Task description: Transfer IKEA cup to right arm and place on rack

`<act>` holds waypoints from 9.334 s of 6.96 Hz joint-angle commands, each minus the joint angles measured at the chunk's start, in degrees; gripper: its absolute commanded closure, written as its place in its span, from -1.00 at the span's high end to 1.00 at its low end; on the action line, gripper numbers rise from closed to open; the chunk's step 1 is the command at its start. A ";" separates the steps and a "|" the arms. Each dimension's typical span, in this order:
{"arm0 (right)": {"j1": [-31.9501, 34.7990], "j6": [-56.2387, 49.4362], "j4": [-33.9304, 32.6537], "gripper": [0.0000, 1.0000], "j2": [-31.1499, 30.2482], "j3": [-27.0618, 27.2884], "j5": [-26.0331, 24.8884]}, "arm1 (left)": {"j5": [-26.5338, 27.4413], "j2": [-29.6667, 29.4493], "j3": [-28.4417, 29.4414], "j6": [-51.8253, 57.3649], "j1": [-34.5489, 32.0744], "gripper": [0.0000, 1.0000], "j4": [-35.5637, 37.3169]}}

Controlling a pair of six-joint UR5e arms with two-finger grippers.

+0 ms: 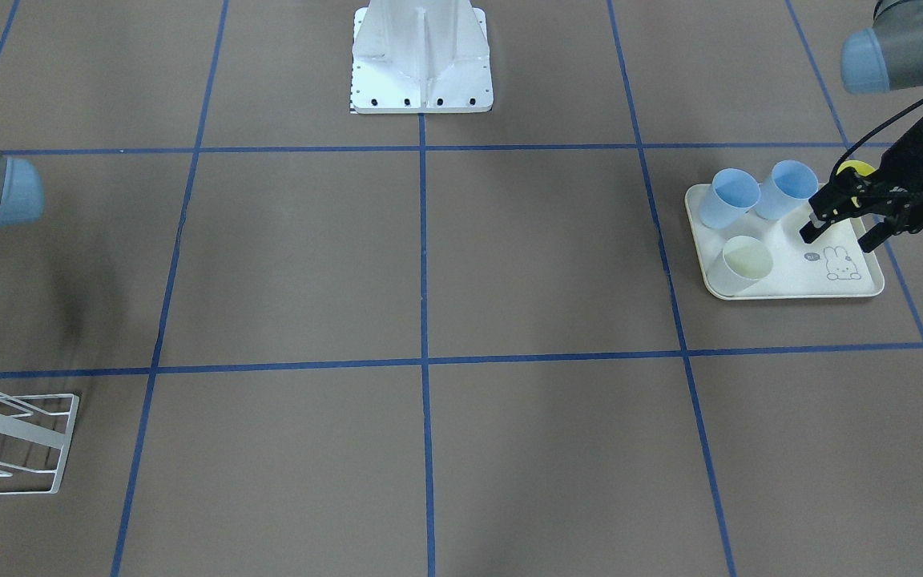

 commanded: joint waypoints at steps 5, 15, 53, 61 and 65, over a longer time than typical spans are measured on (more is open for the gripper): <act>-0.84 -2.45 0.09 -0.56 -0.22 0.10 -1.44 | -0.03 -0.09 0.47 0.00 0.09 1.00 -0.29; -2.95 -7.74 -0.52 -0.53 0.84 0.45 -8.37 | -0.03 -0.18 0.73 0.00 0.18 1.00 -0.29; -15.34 6.24 -8.61 -0.56 -17.01 22.53 -28.94 | -0.12 -0.53 0.47 -2.02 0.35 1.00 -0.38; -18.68 9.40 -8.35 -0.31 -15.95 16.98 -31.85 | -0.12 -0.53 0.47 -2.02 0.35 1.00 -0.47; -18.77 9.67 -8.43 0.97 -14.55 16.80 -31.76 | -0.12 -0.53 0.47 -2.02 0.35 1.00 -0.47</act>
